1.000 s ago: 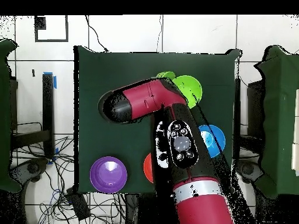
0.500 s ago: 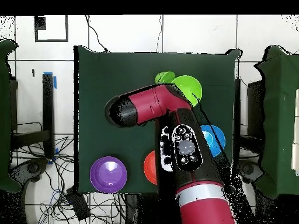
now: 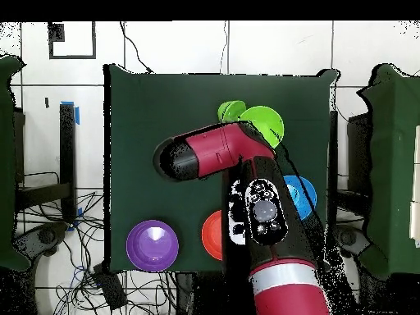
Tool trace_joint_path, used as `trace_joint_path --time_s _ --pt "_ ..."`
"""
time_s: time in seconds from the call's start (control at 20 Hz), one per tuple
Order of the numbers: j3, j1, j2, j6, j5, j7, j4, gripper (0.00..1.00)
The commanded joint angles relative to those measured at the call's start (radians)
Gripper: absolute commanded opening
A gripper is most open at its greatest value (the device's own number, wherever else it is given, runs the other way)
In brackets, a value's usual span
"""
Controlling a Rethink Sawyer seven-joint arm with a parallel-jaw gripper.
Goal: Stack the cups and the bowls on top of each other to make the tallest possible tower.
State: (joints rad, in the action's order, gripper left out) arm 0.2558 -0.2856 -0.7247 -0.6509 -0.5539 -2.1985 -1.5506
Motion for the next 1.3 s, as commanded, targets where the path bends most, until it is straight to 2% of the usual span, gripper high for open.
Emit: trace_joint_path --time_s 0.05,1.3 --pt "-0.03 0.031 0.038 0.048 -0.047 -0.023 -0.069 0.0" --pt "-0.057 0.05 0.032 0.047 -0.017 -0.012 -0.083 0.0"
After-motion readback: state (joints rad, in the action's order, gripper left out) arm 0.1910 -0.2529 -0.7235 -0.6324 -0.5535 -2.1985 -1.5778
